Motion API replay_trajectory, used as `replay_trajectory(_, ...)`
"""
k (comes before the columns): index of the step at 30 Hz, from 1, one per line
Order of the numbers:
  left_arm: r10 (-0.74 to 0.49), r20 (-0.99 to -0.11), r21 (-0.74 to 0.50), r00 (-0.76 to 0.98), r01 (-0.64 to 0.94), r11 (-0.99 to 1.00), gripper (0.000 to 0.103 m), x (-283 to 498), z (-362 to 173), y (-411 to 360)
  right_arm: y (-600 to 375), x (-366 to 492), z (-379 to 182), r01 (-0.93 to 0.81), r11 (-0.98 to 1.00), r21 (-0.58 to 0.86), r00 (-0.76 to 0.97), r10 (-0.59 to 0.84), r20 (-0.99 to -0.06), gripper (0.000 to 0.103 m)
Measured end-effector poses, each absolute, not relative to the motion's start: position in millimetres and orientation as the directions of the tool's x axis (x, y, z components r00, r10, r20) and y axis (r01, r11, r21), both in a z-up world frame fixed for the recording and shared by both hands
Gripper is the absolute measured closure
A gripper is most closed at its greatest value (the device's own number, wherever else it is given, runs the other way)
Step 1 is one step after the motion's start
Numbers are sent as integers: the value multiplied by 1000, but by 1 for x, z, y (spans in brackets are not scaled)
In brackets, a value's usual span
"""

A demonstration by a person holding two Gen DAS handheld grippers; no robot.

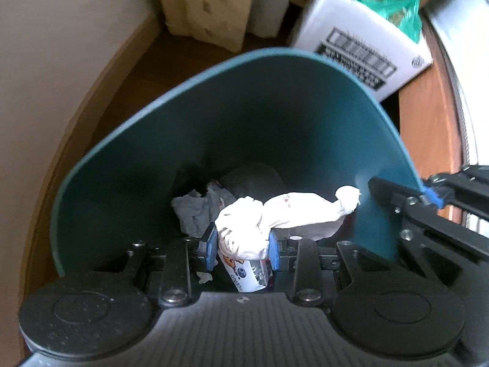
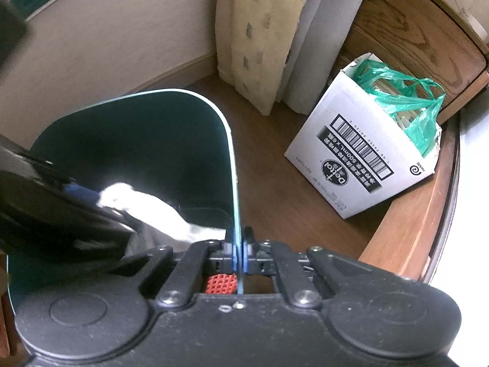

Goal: Collect trash
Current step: 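Lower the left tool to the orange-brown snack bag and grasp it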

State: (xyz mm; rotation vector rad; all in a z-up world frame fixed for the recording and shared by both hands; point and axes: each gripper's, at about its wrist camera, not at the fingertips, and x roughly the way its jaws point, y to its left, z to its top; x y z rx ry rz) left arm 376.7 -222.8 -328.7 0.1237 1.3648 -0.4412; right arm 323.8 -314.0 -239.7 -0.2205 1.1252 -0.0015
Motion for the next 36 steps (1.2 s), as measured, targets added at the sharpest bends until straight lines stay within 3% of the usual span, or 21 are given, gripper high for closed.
replay_trajectory(3, -210, -969, -143, 132, 392, 909, 70, 379, -340, -232, -314, 324, -240, -109, 979, -170, 438, -106, -893, 100)
replay_trajectory(8, -199, -970, -126, 139, 414, 902, 61, 377, -345, -239, -317, 325, -239, -91, 983, -158, 432, -104, -896, 100)
replay_trajectory(10, -211, -967, -134, 144, 414, 900, 45, 376, -345, -237, -319, 326, -240, -82, 985, -152, 427, -103, -898, 100)
replay_trajectory(11, -219, -965, -142, 147, 412, 900, 43, 375, -344, -237, -320, 326, -241, -78, 986, -149, 425, -102, -900, 100)
replay_trajectory(25, -322, -923, -213, 208, 421, 882, 38, 362, -301, -205, -322, 329, -245, -69, 987, -147, 406, -107, -908, 100)
replay_trajectory(31, -383, -880, -248, 281, 416, 875, 38, 342, -259, -155, -329, 329, -250, -45, 986, -158, 371, -130, -919, 101)
replay_trajectory(36, -345, -881, -241, 323, 321, 916, 34, 330, -252, -87, -340, 331, -255, -25, 988, -155, 338, -138, -931, 101)
